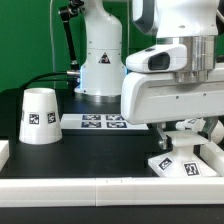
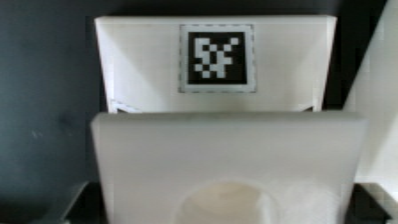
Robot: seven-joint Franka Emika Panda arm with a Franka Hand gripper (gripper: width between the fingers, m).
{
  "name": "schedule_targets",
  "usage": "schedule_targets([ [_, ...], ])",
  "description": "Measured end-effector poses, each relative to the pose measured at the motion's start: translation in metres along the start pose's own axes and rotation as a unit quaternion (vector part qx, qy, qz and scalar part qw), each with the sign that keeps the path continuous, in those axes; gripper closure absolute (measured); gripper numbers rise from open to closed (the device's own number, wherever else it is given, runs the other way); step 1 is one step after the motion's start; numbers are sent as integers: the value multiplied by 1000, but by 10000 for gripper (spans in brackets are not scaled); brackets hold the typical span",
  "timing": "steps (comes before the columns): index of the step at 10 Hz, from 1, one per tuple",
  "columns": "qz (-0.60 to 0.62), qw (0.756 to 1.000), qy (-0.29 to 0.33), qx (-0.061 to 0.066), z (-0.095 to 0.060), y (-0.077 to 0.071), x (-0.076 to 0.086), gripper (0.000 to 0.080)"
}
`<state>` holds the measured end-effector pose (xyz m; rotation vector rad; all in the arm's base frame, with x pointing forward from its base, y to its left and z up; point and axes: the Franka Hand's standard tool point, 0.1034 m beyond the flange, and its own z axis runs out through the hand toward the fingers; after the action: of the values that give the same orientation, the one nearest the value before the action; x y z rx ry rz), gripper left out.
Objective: Assemble lamp
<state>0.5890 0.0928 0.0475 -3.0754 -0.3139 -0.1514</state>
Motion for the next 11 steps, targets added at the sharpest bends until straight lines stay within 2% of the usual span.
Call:
schedule_targets([
  [2, 46, 999, 1, 2, 2, 0, 25, 263],
  [3, 70, 997, -10, 7, 2, -2, 30, 263],
  [5, 83, 996, -11, 13, 1, -1, 31, 263],
  [7, 81, 997, -11, 13, 2, -2, 30, 127],
  [10, 80, 997, -11, 13, 2, -2, 30, 101],
  [11, 62, 998, -7, 11, -1, -2, 21, 101],
])
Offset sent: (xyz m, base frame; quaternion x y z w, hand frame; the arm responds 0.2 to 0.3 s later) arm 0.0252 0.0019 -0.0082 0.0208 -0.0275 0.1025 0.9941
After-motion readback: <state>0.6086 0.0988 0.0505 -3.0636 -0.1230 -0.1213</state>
